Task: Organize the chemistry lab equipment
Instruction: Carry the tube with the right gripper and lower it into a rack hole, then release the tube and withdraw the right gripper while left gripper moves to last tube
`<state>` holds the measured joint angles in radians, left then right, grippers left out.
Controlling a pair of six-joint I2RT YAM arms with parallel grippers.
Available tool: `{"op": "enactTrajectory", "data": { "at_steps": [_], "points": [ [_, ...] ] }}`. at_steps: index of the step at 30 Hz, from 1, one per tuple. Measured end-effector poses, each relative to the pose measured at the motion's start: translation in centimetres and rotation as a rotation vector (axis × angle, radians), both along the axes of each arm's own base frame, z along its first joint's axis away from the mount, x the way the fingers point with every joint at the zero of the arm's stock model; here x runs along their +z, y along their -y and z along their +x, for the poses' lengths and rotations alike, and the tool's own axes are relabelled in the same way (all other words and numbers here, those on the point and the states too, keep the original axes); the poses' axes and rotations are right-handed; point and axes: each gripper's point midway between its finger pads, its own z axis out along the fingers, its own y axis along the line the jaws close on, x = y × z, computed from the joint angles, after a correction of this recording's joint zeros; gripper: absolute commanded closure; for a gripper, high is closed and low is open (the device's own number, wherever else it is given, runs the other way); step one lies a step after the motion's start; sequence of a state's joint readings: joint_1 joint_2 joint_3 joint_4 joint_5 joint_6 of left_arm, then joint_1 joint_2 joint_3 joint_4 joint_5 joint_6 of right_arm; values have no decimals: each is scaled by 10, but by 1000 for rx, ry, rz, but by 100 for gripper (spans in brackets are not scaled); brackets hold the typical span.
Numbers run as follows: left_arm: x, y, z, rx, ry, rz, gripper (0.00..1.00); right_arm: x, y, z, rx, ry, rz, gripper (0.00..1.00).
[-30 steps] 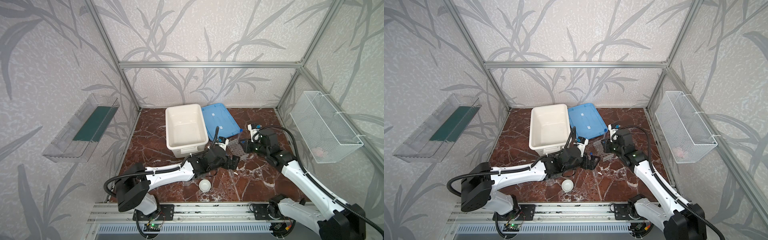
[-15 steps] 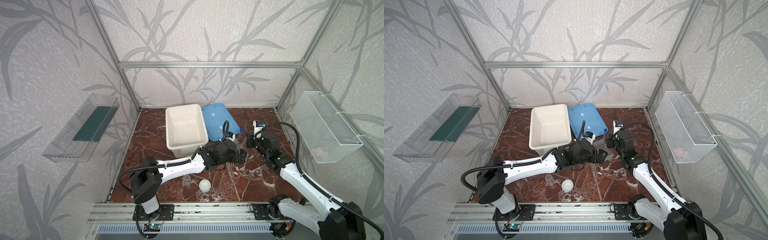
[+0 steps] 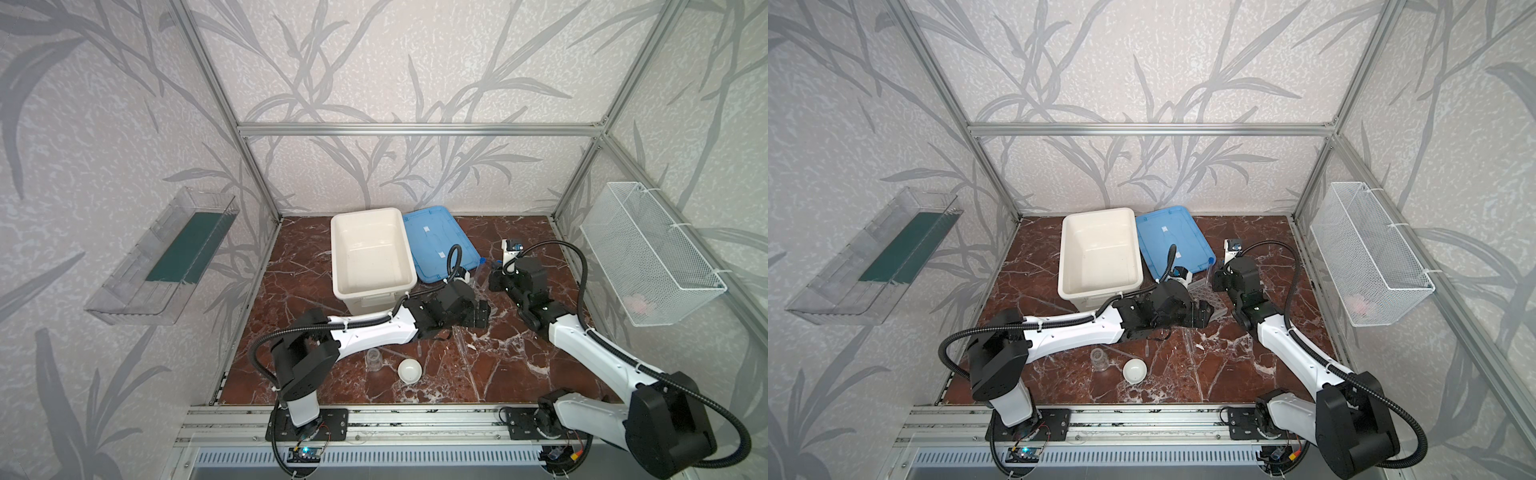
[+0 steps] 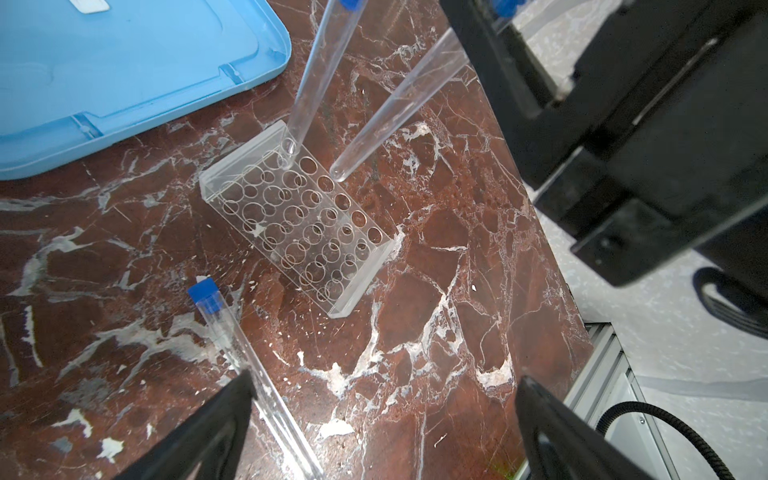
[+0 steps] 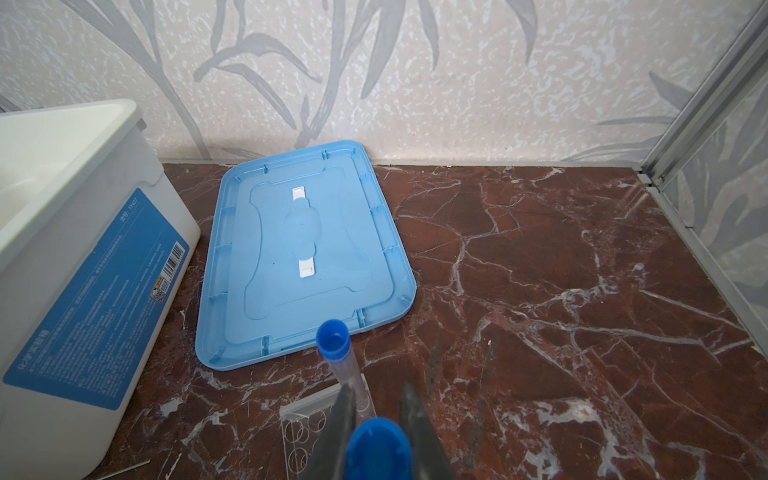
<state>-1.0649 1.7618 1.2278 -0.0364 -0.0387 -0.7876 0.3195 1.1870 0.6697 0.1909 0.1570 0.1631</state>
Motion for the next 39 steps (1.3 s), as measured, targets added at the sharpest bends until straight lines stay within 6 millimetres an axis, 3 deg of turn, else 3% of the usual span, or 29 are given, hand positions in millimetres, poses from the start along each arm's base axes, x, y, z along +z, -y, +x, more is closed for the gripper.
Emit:
{"op": "enactTrajectory", "data": {
  "at_steps": [22,29,35,39],
  "points": [
    [-2,0,2,26,-10,-8,1,-30,-2,6,-6,-61,-8,80],
    [-5,-2,3,33,-11,-1,1,-42,-2,6,-13,-92,-6,75],
    [-7,-5,5,51,-10,7,1,-41,3,0,-32,-99,2,52],
    [-12,-13,6,83,-8,44,2,-24,8,-9,-48,-74,22,23]
  ]
}}
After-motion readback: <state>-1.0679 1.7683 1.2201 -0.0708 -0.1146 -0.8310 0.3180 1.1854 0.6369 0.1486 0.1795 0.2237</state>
